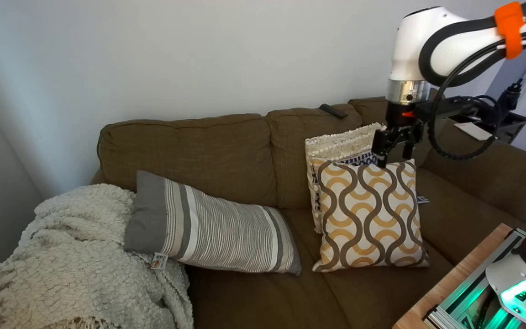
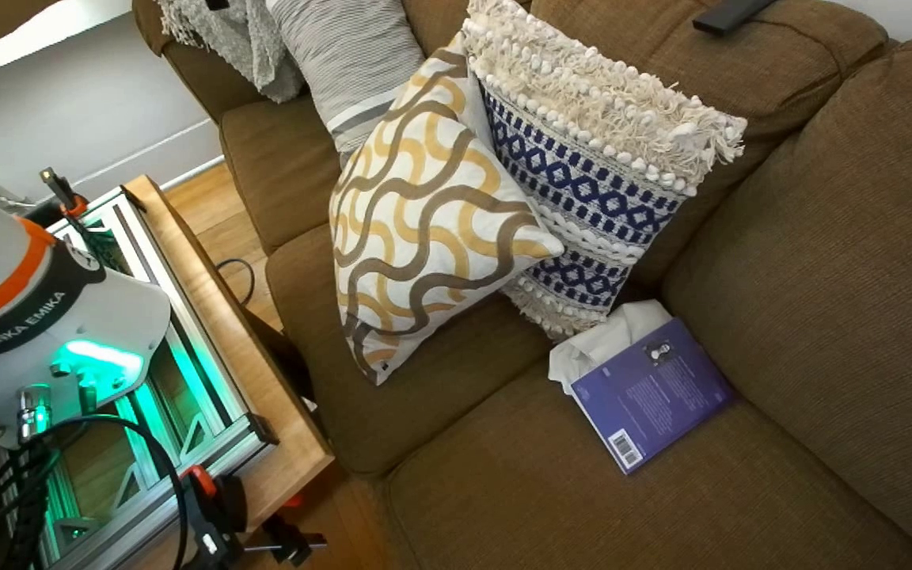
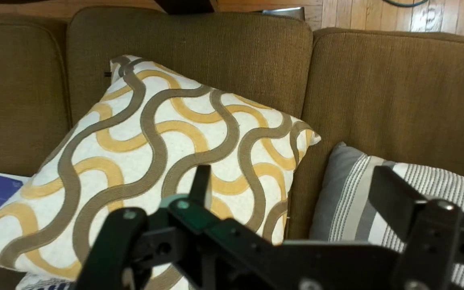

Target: Put the big pillow on top of the small two pillows

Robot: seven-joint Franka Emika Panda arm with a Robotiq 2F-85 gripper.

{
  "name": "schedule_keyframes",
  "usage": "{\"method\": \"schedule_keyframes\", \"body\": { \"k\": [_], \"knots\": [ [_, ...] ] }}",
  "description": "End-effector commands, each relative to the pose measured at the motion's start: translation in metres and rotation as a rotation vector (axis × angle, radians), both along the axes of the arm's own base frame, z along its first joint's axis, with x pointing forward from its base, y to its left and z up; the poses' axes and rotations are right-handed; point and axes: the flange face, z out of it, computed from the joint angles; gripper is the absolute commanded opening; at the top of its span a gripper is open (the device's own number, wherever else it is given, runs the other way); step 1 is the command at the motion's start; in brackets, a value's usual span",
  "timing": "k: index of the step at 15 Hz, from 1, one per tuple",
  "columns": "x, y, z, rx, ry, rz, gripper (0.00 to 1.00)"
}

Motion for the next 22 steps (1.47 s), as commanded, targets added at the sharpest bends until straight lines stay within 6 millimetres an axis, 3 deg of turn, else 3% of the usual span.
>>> {"method": "schedule_keyframes", "body": {
  "k": [1,4,5,8,13,17,20,22],
  "knots": [
    [0.044,0.033,-0.039,0.012,0.108,0.076,1.0],
    [0.073,0.068,-0.063,-0.028,0.174,0.111,1.0],
    [0.05,0.05,-0.047,-0.001,0.116,0.1,1.0],
    [0.071,0.069,-0.065,-0.007,0.157,0.117,1.0],
    [0.076,0.074,-0.07,-0.008,0.153,0.163,1.0],
    [0.134,0.08,-0.1,-0.012,0.063,0.432,1.0],
    [0.191,0.08,-0.128,-0.004,-0.008,0.6,1.0],
    [0.222,0.096,-0.149,0.038,-0.048,0.699,1.0]
  ]
}}
